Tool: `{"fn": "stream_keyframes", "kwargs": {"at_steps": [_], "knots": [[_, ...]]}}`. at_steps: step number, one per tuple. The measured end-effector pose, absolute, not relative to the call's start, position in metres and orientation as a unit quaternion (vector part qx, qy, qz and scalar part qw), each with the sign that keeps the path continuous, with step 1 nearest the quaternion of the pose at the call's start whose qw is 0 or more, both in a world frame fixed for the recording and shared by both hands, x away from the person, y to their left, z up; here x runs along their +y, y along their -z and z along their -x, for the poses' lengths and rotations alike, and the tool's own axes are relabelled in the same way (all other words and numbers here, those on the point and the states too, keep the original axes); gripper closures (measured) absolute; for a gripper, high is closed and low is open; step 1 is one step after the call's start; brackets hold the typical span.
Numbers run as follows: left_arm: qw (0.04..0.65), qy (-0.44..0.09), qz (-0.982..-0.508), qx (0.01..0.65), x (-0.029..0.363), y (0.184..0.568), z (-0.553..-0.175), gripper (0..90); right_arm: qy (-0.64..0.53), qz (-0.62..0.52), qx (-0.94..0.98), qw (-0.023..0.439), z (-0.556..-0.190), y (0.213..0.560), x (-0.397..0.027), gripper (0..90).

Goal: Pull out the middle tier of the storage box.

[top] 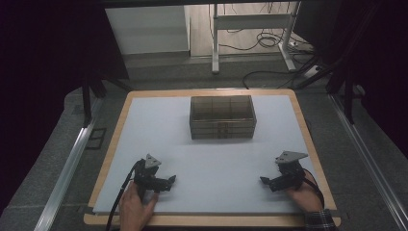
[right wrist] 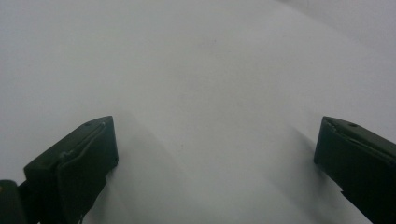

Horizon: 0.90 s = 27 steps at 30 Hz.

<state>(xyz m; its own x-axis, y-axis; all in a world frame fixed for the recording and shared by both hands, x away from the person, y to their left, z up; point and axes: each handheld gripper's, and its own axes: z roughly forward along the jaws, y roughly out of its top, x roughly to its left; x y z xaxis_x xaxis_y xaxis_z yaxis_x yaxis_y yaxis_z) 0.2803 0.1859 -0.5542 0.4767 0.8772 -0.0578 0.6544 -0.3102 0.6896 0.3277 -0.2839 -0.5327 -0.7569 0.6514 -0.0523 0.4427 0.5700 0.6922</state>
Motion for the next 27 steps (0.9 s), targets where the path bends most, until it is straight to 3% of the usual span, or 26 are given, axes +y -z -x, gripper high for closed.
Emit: {"fn": "stream_keyframes", "kwargs": {"at_steps": [27], "knots": [[0.333,-0.167,-0.792,0.483,0.1859,0.5541,-0.2804,0.0,-0.340,-0.316,0.873,0.152,-0.3274,0.5320,-0.2835,0.0]]}}
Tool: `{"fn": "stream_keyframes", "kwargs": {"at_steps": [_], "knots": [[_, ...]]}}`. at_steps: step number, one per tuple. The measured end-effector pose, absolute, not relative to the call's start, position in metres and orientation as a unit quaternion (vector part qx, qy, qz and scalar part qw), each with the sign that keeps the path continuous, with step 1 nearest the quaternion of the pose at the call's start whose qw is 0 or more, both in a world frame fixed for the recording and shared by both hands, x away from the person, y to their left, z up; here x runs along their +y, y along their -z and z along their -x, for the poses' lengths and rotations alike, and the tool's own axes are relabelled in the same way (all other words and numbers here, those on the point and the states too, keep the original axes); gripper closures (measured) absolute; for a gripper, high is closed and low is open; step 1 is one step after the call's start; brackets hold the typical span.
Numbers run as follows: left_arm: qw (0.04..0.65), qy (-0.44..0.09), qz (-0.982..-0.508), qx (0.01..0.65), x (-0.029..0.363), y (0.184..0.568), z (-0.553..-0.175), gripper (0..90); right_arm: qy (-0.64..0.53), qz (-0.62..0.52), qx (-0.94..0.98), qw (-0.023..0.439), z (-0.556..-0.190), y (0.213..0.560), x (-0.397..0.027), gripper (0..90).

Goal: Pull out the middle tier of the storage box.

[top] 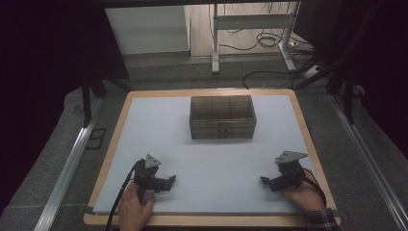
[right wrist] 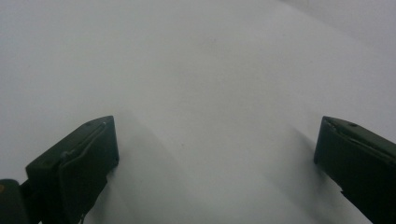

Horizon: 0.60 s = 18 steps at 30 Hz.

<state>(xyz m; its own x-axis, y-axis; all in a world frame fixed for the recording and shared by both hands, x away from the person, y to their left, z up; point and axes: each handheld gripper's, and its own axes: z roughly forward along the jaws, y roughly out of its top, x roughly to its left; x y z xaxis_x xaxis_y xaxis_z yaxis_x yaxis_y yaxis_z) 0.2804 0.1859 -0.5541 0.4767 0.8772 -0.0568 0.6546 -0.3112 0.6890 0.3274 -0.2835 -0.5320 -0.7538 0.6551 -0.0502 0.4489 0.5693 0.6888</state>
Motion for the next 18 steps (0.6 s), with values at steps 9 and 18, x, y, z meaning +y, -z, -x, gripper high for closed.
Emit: {"fn": "stream_keyframes", "kwargs": {"at_steps": [9,18], "knots": [[0.332,-0.167,-0.793,0.483,0.1860,0.5541,-0.2804,0.0,-0.345,-0.322,0.869,0.152,-0.3259,0.5308,-0.2859,3.5],[0.332,-0.167,-0.793,0.483,0.1861,0.5540,-0.2804,0.0,-0.345,-0.313,0.872,0.152,-0.3223,0.5271,-0.2844,8.3]]}}
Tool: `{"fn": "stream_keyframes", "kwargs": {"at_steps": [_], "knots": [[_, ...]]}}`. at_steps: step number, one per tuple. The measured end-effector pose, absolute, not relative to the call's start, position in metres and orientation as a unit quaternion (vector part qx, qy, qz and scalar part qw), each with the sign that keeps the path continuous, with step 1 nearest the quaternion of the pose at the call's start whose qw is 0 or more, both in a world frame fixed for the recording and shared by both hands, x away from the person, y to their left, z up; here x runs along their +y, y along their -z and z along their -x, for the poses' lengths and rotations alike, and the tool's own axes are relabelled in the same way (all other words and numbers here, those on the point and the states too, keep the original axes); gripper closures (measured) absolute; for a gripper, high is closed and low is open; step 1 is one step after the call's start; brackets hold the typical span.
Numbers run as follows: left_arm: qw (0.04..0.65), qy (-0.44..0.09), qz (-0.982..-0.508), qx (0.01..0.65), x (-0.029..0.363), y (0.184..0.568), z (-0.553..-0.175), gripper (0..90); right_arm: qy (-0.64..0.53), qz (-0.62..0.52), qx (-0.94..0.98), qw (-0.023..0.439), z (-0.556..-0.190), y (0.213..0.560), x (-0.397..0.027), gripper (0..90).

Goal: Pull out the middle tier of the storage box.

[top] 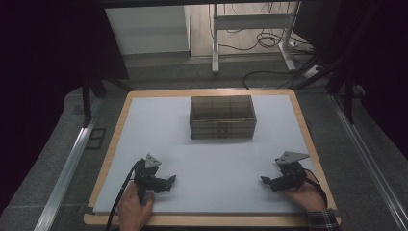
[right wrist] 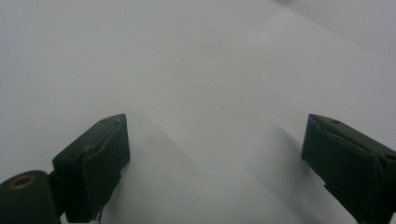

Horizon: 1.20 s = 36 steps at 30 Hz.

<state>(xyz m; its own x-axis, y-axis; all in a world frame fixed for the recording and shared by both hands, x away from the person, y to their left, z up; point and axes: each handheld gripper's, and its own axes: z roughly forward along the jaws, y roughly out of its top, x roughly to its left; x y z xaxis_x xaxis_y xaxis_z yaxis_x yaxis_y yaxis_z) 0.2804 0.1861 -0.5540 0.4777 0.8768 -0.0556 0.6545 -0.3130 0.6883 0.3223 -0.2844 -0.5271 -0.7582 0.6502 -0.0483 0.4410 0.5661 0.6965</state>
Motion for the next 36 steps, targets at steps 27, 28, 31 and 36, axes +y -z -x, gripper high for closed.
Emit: {"fn": "stream_keyframes", "kwargs": {"at_steps": [27,28,31,36], "knots": [[0.330,-0.167,-0.795,0.481,0.187,0.554,-0.280,0.0,-0.339,-0.257,0.889,0.167,-0.313,0.512,-0.252,20.1],[0.330,-0.167,-0.795,0.481,0.187,0.554,-0.280,0.0,-0.337,-0.254,0.890,0.171,-0.313,0.512,-0.250,20.1],[0.330,-0.167,-0.795,0.481,0.187,0.554,-0.280,0.0,-0.331,-0.239,0.895,0.180,-0.313,0.512,-0.243,20.8],[0.330,-0.167,-0.795,0.481,0.187,0.554,-0.280,0.0,-0.324,-0.225,0.899,0.193,-0.313,0.513,-0.237,21.6]]}}
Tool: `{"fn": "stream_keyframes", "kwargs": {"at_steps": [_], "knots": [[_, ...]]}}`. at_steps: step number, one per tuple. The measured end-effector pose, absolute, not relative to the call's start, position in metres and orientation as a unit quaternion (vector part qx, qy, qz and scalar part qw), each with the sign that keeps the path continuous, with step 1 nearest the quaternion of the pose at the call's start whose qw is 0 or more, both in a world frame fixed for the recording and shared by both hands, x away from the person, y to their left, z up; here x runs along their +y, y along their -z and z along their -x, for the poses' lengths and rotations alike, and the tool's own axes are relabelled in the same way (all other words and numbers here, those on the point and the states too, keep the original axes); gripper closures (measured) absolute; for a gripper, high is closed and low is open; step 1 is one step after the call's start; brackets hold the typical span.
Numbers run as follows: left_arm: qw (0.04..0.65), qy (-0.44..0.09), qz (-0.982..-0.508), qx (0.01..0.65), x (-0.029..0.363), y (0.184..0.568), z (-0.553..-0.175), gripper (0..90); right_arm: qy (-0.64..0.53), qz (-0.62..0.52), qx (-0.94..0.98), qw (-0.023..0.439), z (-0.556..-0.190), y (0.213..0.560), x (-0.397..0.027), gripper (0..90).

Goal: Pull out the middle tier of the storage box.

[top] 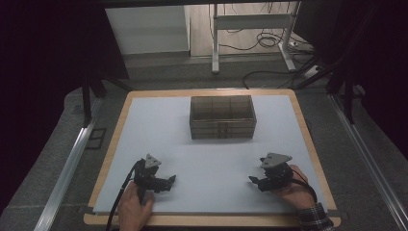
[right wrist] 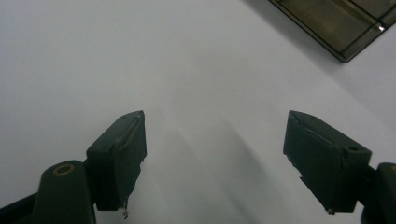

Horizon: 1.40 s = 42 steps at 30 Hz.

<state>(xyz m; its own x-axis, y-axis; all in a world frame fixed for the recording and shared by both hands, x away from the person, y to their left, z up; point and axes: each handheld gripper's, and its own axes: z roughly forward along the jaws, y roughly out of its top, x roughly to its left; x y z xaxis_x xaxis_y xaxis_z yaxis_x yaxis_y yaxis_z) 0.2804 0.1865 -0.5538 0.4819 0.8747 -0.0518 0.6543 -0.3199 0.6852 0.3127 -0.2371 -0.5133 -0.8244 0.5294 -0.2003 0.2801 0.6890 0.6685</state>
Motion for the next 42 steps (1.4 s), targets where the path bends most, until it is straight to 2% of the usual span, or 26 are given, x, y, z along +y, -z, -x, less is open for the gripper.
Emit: {"fn": "stream_keyframes", "kwargs": {"at_steps": [11,29,42], "knots": [[0.330,-0.167,-0.795,0.481,0.186,0.554,-0.280,0.0,-0.316,-0.202,0.902,0.216,-0.311,0.513,-0.220,26.9],[0.330,-0.167,-0.795,0.481,0.187,0.554,-0.280,0.0,-0.289,-0.148,0.903,0.281,-0.317,0.513,-0.189,30.3],[0.330,-0.167,-0.795,0.481,0.186,0.554,-0.280,0.0,-0.258,-0.114,0.903,0.324,-0.321,0.516,-0.171,37.2]]}}
